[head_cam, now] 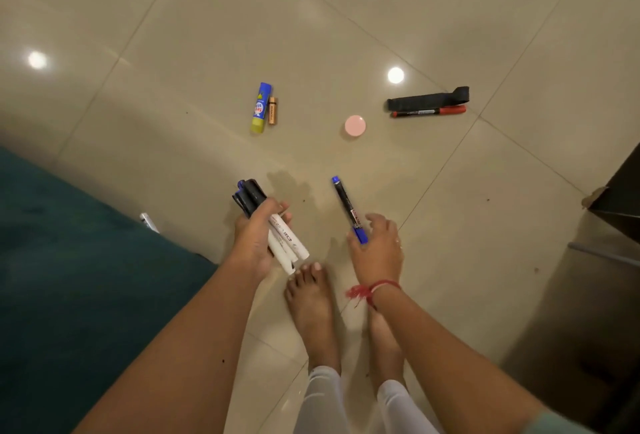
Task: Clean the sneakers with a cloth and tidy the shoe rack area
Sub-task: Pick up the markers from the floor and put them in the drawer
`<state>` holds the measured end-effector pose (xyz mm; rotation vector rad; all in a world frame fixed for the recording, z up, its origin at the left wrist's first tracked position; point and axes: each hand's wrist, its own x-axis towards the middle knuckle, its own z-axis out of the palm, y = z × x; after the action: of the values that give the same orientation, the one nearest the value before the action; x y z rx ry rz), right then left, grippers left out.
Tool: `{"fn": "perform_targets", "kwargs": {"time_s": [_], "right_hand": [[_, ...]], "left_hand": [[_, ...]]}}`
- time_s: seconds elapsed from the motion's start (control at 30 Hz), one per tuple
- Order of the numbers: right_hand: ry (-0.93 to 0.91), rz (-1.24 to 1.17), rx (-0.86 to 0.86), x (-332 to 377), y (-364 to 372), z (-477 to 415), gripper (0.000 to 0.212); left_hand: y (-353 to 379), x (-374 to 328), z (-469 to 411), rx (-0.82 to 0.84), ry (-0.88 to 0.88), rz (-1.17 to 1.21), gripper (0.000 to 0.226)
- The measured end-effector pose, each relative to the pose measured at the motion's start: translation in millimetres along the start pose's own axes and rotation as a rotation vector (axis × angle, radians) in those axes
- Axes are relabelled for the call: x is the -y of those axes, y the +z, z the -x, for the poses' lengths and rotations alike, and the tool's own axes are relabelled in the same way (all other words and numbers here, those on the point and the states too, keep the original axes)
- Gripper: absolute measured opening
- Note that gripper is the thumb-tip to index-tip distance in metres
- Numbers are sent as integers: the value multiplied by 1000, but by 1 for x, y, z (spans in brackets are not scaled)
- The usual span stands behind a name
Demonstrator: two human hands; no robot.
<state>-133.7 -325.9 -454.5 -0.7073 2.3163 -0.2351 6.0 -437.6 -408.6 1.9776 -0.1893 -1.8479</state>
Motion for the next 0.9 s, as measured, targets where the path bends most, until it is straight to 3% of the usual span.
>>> {"fn": "perform_targets", "kwargs": {"time_s": [0.07,0.23,0.37,0.47,0.53,0.6,0.7,0.8,0.9], "right_hand": [[-13,231,20,-14,5,-16,40],[-139,326,82,-19,20,-42,20],[-12,-224,104,8,-7,-24,10],[-111,-568,88,57,-55,19,9],[-211,-648,96,87,-89,51,14],[-308,-604,138,110,-117,75,21],[-384,-475,203,135,-142,86,27],[-494,-306,163,154,-166,89,31],[-460,-355,92,164,-188,90,34]], "left_hand": [[-3,0,-3,57,-20,25,13],[-3,-6,-5,140,-86,40,20],[4,-15,10,143,-84,66,18],[17,-30,39,120,-77,40,2],[26,-41,60,143,-74,48,17],[36,-59,83,192,-80,98,25],[47,-88,114,179,-49,155,15],[50,-115,137,176,11,148,11],[50,-138,155,164,27,157,15]]}}
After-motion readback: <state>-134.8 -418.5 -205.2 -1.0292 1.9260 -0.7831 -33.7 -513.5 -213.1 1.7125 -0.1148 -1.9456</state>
